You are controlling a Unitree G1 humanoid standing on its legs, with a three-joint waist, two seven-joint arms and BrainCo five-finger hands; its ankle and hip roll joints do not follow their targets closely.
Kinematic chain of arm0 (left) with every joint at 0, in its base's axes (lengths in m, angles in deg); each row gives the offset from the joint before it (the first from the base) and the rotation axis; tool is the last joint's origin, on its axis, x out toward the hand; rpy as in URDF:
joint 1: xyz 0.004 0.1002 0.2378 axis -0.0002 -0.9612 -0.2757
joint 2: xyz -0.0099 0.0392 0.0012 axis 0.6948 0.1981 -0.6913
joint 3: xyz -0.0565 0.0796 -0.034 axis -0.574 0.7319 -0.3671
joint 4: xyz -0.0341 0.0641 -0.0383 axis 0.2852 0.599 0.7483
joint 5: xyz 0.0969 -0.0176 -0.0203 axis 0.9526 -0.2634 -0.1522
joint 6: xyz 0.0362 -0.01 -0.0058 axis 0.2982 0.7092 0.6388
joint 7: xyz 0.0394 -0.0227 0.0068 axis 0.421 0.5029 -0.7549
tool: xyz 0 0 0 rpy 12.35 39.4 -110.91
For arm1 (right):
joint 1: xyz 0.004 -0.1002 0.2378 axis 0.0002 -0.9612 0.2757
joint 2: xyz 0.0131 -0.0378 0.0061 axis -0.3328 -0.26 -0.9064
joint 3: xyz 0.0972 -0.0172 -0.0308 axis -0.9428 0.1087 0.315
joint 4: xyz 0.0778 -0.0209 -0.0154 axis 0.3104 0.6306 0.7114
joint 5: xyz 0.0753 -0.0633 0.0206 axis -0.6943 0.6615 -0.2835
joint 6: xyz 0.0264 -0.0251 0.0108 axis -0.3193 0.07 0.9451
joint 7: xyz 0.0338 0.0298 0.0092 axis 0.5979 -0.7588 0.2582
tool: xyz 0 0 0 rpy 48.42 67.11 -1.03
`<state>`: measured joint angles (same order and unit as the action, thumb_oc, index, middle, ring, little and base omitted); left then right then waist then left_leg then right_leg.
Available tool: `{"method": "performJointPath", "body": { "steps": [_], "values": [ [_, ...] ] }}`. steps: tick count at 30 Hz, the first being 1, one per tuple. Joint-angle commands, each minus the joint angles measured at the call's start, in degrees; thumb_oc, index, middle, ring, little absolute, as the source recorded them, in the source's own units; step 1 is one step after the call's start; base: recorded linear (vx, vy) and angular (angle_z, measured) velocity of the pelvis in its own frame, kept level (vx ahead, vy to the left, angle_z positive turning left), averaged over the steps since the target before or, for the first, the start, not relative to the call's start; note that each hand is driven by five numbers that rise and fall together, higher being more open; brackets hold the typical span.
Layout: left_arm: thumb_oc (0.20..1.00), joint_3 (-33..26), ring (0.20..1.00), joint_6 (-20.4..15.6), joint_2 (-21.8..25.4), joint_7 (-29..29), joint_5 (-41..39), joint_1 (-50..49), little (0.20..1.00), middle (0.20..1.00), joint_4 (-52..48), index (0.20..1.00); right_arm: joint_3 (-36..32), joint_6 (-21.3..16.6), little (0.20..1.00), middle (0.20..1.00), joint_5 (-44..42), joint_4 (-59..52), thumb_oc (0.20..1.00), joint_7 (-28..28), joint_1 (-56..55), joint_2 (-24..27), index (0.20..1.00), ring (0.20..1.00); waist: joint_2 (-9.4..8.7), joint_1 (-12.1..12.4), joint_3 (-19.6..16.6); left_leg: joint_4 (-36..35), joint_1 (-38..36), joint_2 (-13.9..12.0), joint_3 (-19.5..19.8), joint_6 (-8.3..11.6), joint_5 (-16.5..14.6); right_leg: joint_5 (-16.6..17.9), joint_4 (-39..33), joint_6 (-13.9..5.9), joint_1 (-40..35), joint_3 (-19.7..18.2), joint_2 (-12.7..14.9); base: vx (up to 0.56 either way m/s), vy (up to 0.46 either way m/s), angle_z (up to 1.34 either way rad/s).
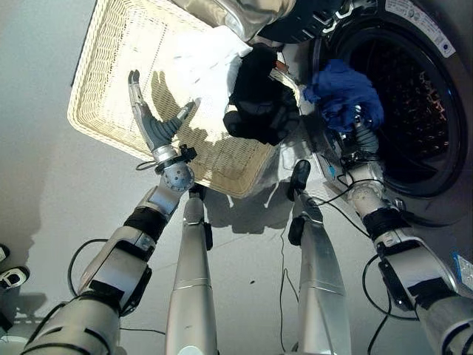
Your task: Put the clothes into the washing machine.
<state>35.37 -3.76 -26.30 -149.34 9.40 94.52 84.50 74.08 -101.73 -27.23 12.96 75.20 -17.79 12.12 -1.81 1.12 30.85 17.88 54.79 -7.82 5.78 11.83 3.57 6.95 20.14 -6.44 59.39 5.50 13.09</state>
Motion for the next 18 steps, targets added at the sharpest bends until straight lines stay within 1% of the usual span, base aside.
{"method": "performJointPath", "body": {
  "steps": [1, 2, 3, 4, 5, 6, 7, 8, 10, 11, 12, 13, 15, 16, 17, 18],
  "values": [
    [1.0, -0.9, 1.0, -2.5, 3.3, -0.3, 0.3, -1.6, 1.0, 1.0, -0.9, 1.0, -5.1, -14.8, 0.2, 0.2, -7.5, -1.3, 0.2, -3.1, 1.8, 8.3, 0.2, 0.2, -0.32, 1.5, -1.1, 0.5, 1.9, 3.7, 1.4, -4.95, 0.9, 4.0, -0.2, -5.07, 0.3, 1.7, -2.0, -0.01, -0.083, -0.01],
    [1.0, -0.8, 1.0, -2.4, 3.6, -0.3, 0.4, -1.8, 1.0, 1.0, -1.0, 1.0, -5.5, -16.0, 0.2, 0.2, -6.9, -1.6, 0.2, -4.2, 2.2, 8.9, 0.2, 0.2, -0.41, 1.5, -1.1, 0.4, 1.9, 3.7, 1.4, -4.94, 0.8, 4.0, -0.3, -5.1, 0.2, 1.8, -2.0, -0.01, -0.087, -0.03],
    [1.0, -0.6, 1.0, -1.4, 4.8, -0.1, 1.9, -2.4, 1.0, 1.0, -1.4, 1.0, -6.4, -19.8, 0.2, 0.2, -5.1, -3.7, 0.2, -8.1, 3.0, 10.6, 0.2, 0.2, -0.86, 1.5, -1.1, 0.1, 2.0, 3.6, 1.5, -4.9, 0.8, 4.2, -0.8, -5.2, 0.0, 2.2, -2.2, -0.02, -0.056, -0.04],
    [1.0, -0.2, 1.0, -0.2, 6.3, 0.1, 3.5, -2.7, 1.0, 1.0, -1.4, 1.0, -7.0, -21.3, 0.335, 0.335, -1.8, -5.6, 0.335, -11.8, 3.4, 12.7, 0.335, 0.335, -1.35, 1.2, -1.1, 0.1, 1.9, 3.5, 1.6, -4.92, 0.7, 4.3, -1.2, -5.24, -0.2, 2.3, -2.4, -0.01, -0.039, -0.08],
    [1.0, 0.2, 1.0, 0.9, 7.3, 0.0, 4.1, -2.7, 1.0, 1.0, -1.4, 1.0, -7.3, -22.3, 0.558, 0.558, 0.5, -7.0, 0.558, -15.1, 3.5, 14.1, 0.558, 0.558, -1.68, 1.0, -1.1, 0.1, 1.9, 3.5, 1.6, -4.98, 0.6, 4.5, -1.4, -5.26, -0.2, 2.2, -2.6, -0.01, -0.007, -0.08],
    [1.0, 0.6, 1.0, 1.6, 8.3, 0.2, 4.3, -2.5, 1.0, 1.0, -1.1, 1.0, -7.8, -22.3, 0.868, 0.868, 2.3, -8.1, 0.868, -17.6, 3.6, 15.4, 0.868, 0.868, -1.99, 0.8, -1.1, 0.2, 1.8, 3.3, 1.7, -5.08, 0.4, 4.4, -1.3, -5.31, -0.4, 2.1, -2.7, 0.0, 0.005, -0.07],
    [1.0, 0.7, 1.0, 1.7, 8.6, 0.3, 4.5, -2.4, 1.0, 1.0, -0.9, 1.0, -8.1, -22.1, 1.0, 1.0, 3.3, -8.2, 1.0, -18.3, 3.7, 15.7, 1.0, 1.0, -2.07, 0.8, -1.1, 0.2, 1.7, 3.3, 1.7, -5.1, 0.4, 4.3, -1.3, -5.32, -0.4, 2.1, -2.7, 0.0, 0.0, 0.0],
    [1.0, 0.9, 1.0, 2.1, 9.2, 0.5, 5.0, -2.1, 1.0, 1.0, -0.4, 1.0, -8.4, -21.5, 1.0, 1.0, 5.0, -8.3, 1.0, -19.3, 3.7, 16.5, 1.0, 1.0, -2.23, 0.7, -1.1, 0.2, 1.6, 3.3, 1.7, -5.17, 0.3, 4.2, -1.2, -5.3, -0.5, 2.0, -2.8, 0.0, 0.0, 0.0],
    [1.0, 1.9, 1.0, 3.9, 11.4, 1.3, 6.3, 0.2, 1.0, 1.0, 1.4, 1.0, -7.7, -19.0, 1.0, 1.0, 8.4, -8.4, 1.0, -19.0, 4.2, 18.9, 1.0, 1.0, -2.65, 0.2, -1.1, 0.5, 1.5, 3.5, 1.8, -5.33, 0.1, 4.2, -1.3, -5.16, -0.6, 1.8, -3.0, 0.01, 0.038, 0.0],
    [1.0, 2.0, 1.0, 4.1, 11.5, 1.4, 6.5, 0.4, 1.0, 1.0, 1.6, 1.0, -7.6, -18.9, 1.0, 1.0, 8.5, -8.3, 1.0, -18.9, 4.3, 19.0, 1.0, 1.0, -2.67, 0.2, -1.1, 0.5, 1.5, 3.5, 1.8, -5.34, 0.1, 4.2, -1.3, -5.15, -0.5, 1.8, -3.0, 0.01, 0.062, -0.01],
    [1.0, 2.7, 1.0, 5.2, 12.4, 2.1, 7.3, 2.0, 1.0, 1.0, 2.7, 1.0, -7.0, -18.0, 1.0, 1.0, 9.3, -7.6, 1.0, -18.0, 4.9, 19.7, 1.0, 1.0, -2.67, 0.0, -1.1, 0.6, 1.4, 3.6, 1.8, -5.37, 0.0, 4.1, -1.2, -5.09, -0.5, 1.7, -2.9, 0.01, 0.048, -0.02],
    [1.0, 3.4, 1.0, 5.5, 13.1, 2.9, 7.5, 3.6, 1.0, 1.0, 4.0, 1.0, -6.3, -17.1, 1.0, 1.0, 10.9, -6.3, 1.0, -18.5, 5.1, 20.1, 1.0, 1.0, -2.61, -0.1, -1.1, 0.7, 1.4, 3.7, 1.7, -5.45, 0.0, 4.0, -1.1, -5.06, -0.4, 1.6, -2.9, 0.01, 0.043, -0.04],
    [1.0, 4.5, 1.0, 5.6, 13.4, 3.9, 8.1, 5.7, 1.0, 1.0, 5.9, 1.0, -5.3, -15.6, 1.0, 1.0, 14.5, -3.9, 1.0, -19.4, 5.8, 20.3, 1.0, 1.0, -2.37, 0.0, -1.1, 0.7, 1.3, 4.0, 1.7, -5.6, 0.0, 3.9, -1.0, -5.05, -0.5, 1.6, -2.8, 0.0, 0.005, -0.02],
    [1.0, 5.0, 1.0, 5.9, 13.4, 4.3, 8.8, 6.6, 1.0, 1.0, 6.4, 1.0, -4.6, -13.8, 1.0, 1.0, 17.1, -3.0, 1.0, -20.2, 6.2, 20.3, 1.0, 1.0, -2.26, 0.0, -1.1, 0.7, 1.4, 4.1, 1.7, -5.67, -0.1, 3.9, -1.0, -5.04, -0.4, 1.5, -2.8, 0.0, 0.0, 0.0],
    [1.0, 5.3, 1.0, 6.0, 13.4, 4.4, 8.9, 7.0, 1.0, 1.0, 6.7, 1.0, -4.1, -13.3, 1.0, 1.0, 17.7, -2.6, 1.0, -20.4, 6.5, 20.3, 1.0, 1.0, -2.19, 0.0, -1.1, 0.7, 1.4, 4.2, 1.7, -5.68, -0.1, 3.9, -1.0, -5.04, -0.3, 1.6, -2.7, 0.0, 0.0, 0.0],
    [1.0, 6.1, 1.0, 6.1, 13.3, 5.0, 9.6, 8.3, 1.0, 1.0, 7.7, 1.0, -2.6, -11.3, 1.0, 1.0, 20.2, -1.0, 1.0, -20.9, 7.6, 20.3, 1.0, 1.0, -1.94, 0.1, -1.1, 0.6, 1.4, 4.4, 1.7, -5.71, 0.0, 4.0, -1.1, -5.02, -0.3, 1.6, -2.6, 0.0, 0.0, 0.0]
  ]
}}
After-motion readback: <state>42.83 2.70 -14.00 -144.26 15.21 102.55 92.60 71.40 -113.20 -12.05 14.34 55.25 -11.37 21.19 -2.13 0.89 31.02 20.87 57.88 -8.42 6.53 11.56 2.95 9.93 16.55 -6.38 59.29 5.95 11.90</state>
